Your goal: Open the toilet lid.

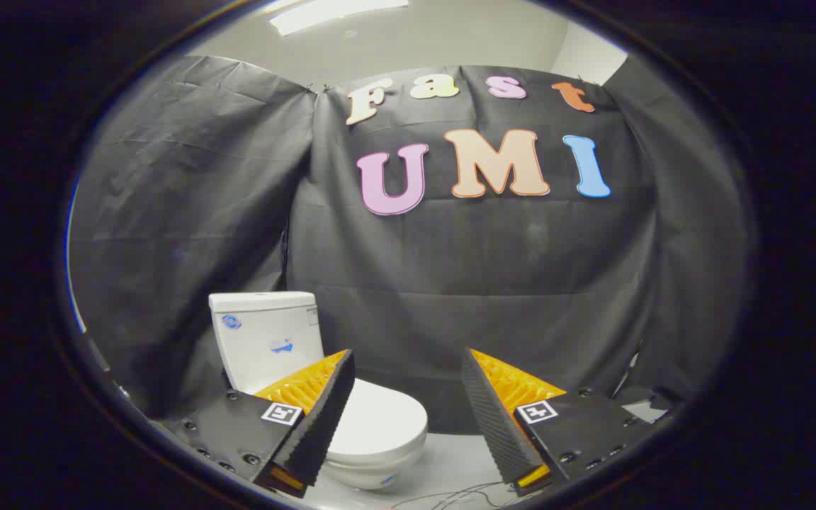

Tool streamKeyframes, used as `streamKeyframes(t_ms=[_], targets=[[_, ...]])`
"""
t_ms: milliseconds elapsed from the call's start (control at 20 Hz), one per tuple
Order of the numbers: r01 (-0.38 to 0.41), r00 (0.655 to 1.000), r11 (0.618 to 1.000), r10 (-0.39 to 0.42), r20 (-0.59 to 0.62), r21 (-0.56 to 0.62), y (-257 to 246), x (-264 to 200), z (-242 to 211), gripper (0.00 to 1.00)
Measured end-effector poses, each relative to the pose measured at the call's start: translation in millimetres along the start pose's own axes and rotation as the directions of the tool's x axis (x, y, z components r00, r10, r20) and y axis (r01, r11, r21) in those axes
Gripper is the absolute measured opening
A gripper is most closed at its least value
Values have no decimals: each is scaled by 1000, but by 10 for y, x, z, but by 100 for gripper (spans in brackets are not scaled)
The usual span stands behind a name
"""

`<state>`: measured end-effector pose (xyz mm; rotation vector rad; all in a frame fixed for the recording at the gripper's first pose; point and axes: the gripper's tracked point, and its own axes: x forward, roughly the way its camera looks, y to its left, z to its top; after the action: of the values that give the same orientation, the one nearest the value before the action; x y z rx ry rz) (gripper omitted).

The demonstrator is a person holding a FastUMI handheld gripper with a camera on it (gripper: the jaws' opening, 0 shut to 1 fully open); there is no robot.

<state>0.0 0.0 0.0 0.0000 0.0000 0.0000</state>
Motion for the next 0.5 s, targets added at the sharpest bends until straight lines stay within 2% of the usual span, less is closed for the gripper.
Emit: streamKeyframes(t_ms=[250,500], targets=[[42,998,998,-44,35,39,620,70,-19,94],[74,994,995,-79,70,72,1035,8,-88,94]])
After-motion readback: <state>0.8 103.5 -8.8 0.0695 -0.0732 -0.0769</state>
